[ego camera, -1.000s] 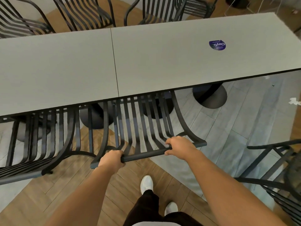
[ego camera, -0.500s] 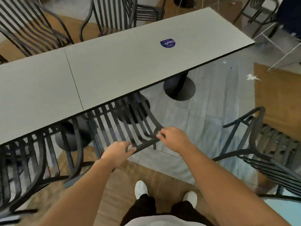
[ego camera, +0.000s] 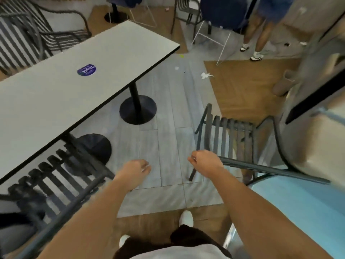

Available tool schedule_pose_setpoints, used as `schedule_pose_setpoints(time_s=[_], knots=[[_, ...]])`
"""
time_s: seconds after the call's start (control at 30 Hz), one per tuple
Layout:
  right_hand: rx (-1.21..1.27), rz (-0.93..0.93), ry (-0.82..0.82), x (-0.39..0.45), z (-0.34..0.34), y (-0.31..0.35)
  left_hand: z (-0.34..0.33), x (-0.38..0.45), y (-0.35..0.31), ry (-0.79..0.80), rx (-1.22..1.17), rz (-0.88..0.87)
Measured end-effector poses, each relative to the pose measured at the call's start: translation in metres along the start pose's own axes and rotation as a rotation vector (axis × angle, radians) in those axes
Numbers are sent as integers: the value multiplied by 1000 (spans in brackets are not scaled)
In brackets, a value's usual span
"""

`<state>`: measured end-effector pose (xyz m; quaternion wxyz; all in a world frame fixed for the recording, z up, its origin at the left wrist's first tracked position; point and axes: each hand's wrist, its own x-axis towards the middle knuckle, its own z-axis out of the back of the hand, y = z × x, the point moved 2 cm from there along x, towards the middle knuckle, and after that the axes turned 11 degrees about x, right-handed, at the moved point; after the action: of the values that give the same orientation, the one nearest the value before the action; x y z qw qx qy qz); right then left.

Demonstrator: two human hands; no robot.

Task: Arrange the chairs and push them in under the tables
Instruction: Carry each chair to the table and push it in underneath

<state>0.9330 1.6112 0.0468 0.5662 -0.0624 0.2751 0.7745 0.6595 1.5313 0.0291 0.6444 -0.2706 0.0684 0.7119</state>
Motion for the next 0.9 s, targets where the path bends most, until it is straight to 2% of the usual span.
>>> schedule_pose_setpoints(time_s=[0.2, 0.4, 0.53, 0.67, 0.9], knots=[[195, -232, -129, -40, 22, -116, -26, 43, -122, 75, -38, -188], [344, -482, -235, -86, 18, -183, -49, 73, -211, 248, -32, -418], [412, -680, -297, -125, 10, -203, -67, 91, -240, 351, 9, -513], [417, -800, -319, -148, 8, -226, -74, 105, -260, 372, 116, -580], [540, -920, -442, -156, 6, -255, -79, 113, -281, 440, 78, -526]])
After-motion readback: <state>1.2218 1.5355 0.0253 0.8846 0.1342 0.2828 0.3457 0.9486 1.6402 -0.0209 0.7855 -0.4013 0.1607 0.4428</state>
